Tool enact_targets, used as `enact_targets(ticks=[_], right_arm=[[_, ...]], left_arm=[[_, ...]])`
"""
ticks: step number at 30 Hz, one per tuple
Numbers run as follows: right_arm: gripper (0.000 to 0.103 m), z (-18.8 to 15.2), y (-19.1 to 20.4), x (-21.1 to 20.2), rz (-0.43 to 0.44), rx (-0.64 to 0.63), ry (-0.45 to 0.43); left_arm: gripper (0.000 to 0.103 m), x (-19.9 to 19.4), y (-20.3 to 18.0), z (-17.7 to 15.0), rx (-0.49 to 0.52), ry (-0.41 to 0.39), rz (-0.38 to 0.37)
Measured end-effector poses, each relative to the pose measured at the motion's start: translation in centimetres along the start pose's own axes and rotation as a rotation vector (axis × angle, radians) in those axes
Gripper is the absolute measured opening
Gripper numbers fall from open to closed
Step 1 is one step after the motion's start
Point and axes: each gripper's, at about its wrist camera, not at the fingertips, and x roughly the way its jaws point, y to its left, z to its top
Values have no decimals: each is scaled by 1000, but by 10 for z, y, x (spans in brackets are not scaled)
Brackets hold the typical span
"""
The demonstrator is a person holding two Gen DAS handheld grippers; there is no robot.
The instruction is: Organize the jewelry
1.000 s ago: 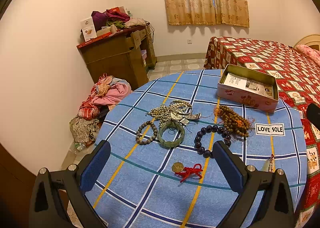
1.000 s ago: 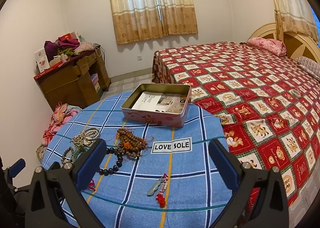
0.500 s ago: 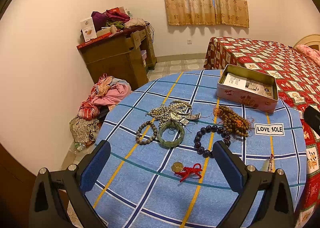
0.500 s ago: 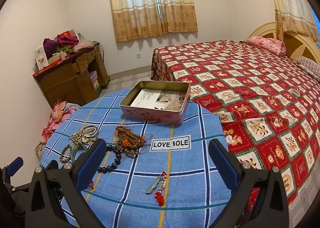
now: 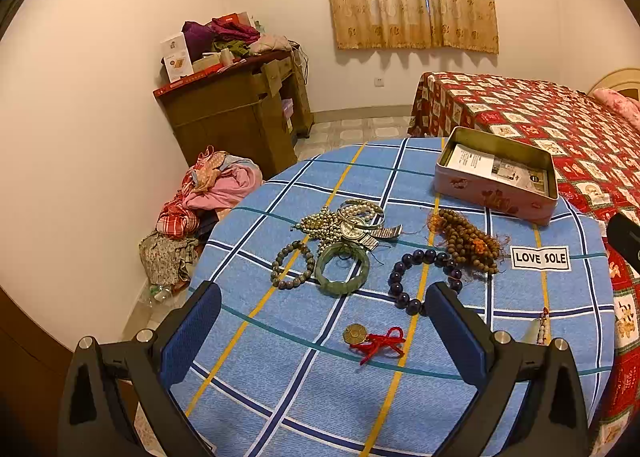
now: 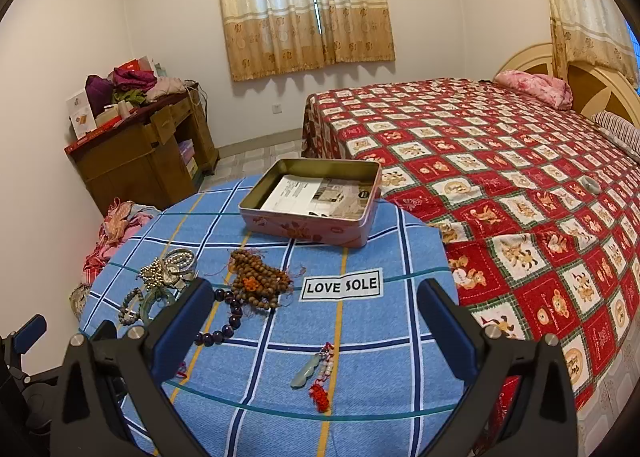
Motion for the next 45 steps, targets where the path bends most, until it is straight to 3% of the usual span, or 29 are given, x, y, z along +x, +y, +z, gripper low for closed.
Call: enact_targets(ticks=[13, 18, 25, 30, 35, 38, 45], right_arm=[[103, 1, 5, 11, -7, -4, 41], [103, 0, 5, 19, -10, -5, 59], [103, -8, -3, 36, 3, -32, 89], [77, -15, -2, 53, 38, -55, 137], [58, -16, 3, 71, 107, -54, 186], [57, -14, 8, 81, 131, -54, 211], [57, -9, 19, 90, 144, -75, 222]], left_arm=[[102, 20, 2, -2, -1, 34, 3], [102, 30, 7, -4, -18, 54, -30], [102, 63, 37, -23, -86, 156, -76], [102, 89, 53, -34, -104, 198, -30], [102, 102, 59, -32, -115, 199, -69], [102, 115, 57, -29, -118, 220, -83], [102, 132, 46, -18, -85, 260, -42]])
